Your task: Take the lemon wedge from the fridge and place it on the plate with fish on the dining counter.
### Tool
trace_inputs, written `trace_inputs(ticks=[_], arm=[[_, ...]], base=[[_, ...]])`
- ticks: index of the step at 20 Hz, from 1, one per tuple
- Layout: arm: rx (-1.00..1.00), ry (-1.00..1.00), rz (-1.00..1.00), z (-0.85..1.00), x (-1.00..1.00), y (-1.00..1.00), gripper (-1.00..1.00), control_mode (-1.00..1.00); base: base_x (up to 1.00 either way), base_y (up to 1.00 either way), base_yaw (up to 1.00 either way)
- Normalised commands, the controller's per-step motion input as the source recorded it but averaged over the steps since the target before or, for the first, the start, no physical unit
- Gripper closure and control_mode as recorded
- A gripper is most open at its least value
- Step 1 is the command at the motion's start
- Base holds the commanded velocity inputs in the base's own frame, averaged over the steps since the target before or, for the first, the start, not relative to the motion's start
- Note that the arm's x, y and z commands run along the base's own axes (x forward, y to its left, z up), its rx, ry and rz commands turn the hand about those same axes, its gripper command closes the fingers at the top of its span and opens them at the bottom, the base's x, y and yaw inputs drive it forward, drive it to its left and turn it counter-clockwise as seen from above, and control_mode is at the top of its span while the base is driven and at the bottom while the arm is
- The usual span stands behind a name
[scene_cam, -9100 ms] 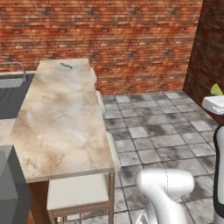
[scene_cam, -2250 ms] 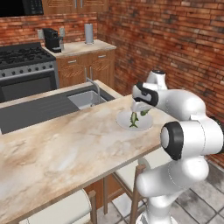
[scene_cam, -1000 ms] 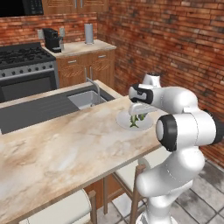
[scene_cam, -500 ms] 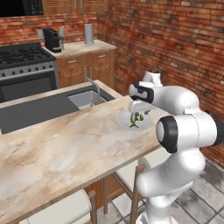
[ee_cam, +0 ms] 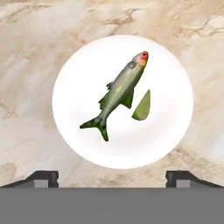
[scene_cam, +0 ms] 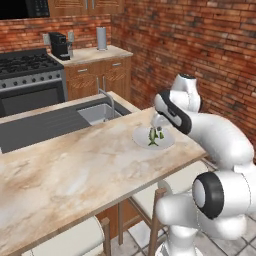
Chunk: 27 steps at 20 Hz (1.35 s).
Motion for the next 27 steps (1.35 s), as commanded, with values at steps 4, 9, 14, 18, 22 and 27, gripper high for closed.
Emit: trace_inputs(ticks=[4,9,14,18,22,27], arm=[[0.00,-0.34,-0.02,-0.05,-1.00,0.25,-1.00,-1.00],[0.00,-0.41,-0.02,-0.16,-1.00,0.18,-1.00,-1.00],[0.00,-0.70,-0.10,0.71,-1.00,0.00,-1.00,-1.00],[0.00,-0.70,-0.05,1.00,-1.00,0.00,-1.00,-1.00],[0.00,-0.65,0.00,1.00,-1.00,-0.02,-1.00,-1.00],[0.00,-0.70,-0.02,1.00,-1.00,0.00,-1.00,-1.00]], base=[[0.00,0.00,0.00],[0.00,0.00,0.00],[0.00,0.00,0.00],[0.00,0.00,0.00],[0.00,0.00,0.00],[0.00,0.00,0.00]])
